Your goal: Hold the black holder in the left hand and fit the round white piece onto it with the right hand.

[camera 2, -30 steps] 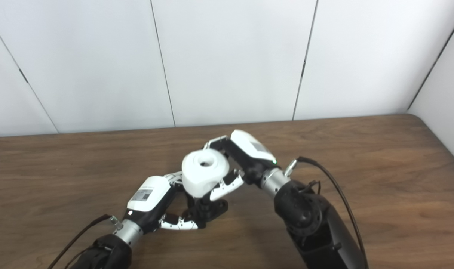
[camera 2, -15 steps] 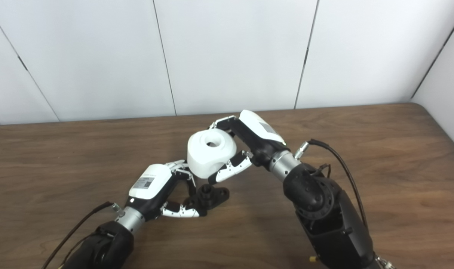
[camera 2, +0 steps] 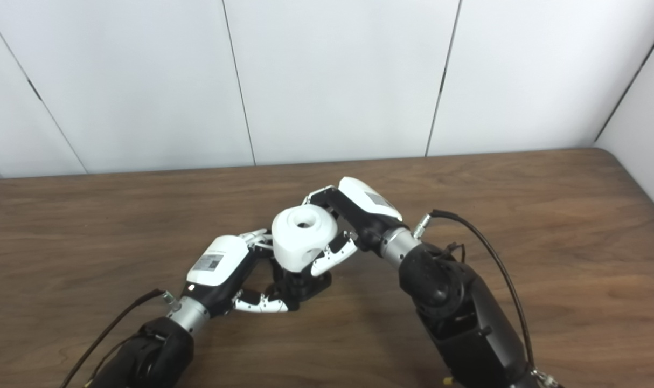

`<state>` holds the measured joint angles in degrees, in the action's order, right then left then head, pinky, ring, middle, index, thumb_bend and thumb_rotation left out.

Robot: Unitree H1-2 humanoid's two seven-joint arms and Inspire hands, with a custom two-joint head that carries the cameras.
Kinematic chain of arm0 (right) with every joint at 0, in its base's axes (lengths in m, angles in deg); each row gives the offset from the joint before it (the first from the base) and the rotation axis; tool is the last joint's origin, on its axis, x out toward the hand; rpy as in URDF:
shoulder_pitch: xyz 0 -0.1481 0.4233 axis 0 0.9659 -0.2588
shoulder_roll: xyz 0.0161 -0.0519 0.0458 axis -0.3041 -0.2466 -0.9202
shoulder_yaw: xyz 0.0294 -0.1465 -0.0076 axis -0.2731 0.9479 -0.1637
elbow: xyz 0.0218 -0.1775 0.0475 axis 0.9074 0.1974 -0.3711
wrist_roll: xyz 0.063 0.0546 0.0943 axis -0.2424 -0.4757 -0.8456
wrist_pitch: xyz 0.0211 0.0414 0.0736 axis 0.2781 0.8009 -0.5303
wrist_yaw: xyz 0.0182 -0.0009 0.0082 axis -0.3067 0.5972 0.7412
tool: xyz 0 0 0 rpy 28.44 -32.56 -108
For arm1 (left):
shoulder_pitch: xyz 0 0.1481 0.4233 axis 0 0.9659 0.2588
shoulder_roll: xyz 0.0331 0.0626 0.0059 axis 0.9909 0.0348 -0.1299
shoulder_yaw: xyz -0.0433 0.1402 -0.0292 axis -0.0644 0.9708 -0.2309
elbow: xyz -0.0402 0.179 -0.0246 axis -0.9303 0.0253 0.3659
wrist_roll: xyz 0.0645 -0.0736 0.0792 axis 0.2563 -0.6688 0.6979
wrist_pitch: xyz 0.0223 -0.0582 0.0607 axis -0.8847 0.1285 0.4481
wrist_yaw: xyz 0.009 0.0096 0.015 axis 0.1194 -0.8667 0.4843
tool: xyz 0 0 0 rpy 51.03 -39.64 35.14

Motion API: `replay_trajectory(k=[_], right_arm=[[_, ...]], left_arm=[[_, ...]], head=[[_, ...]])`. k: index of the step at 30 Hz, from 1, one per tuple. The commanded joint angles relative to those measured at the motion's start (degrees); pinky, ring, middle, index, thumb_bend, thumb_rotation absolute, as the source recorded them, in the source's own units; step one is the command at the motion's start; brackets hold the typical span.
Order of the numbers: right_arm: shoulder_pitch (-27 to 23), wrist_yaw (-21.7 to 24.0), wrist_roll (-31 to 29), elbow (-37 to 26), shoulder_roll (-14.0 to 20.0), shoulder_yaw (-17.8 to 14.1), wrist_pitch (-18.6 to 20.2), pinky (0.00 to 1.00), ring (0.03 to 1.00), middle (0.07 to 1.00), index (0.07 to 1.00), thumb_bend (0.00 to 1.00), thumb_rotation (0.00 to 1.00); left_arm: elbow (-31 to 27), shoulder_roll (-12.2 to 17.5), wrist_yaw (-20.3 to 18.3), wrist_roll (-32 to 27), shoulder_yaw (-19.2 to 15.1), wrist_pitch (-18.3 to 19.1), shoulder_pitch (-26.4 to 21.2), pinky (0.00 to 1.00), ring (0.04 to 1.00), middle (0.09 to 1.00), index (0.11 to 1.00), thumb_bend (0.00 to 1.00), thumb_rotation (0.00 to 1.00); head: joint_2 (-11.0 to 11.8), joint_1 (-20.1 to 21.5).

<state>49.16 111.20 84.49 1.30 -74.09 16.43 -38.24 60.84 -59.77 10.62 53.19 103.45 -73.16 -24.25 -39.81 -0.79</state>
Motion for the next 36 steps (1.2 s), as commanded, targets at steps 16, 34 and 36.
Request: replay_trajectory(k=[16, 34, 36], right_arm=[[-2.28, -2.95, 0.98, 2.17, -0.40, 1.21, -4.80, 0.61, 0.717, 0.722, 0.480, 0.52, 0.13], [-1.30, 2.79, 0.78, -1.14, 4.01, 3.54, -4.74, 0.69, 0.784, 0.741, 0.479, 0.52, 0.13], [-1.43, 3.11, 0.77, -1.21, 4.09, 3.57, -4.66, 0.69, 0.787, 0.740, 0.479, 0.52, 0.13]], left_arm=[[1.53, 0.88, -4.29, 2.31, 1.48, 2.18, 1.45, 0.85, 0.891, 0.829, 0.487, 0.52, 0.05], [1.22, 0.76, -4.99, 2.31, 1.33, 2.86, 1.21, 0.86, 0.897, 0.828, 0.488, 0.52, 0.05], [0.97, 0.76, -5.20, 2.23, 1.28, 3.03, 1.23, 0.86, 0.900, 0.828, 0.487, 0.52, 0.05]], head=[[-0.64, -0.24], [-1.43, -0.62], [-1.43, -0.62]])
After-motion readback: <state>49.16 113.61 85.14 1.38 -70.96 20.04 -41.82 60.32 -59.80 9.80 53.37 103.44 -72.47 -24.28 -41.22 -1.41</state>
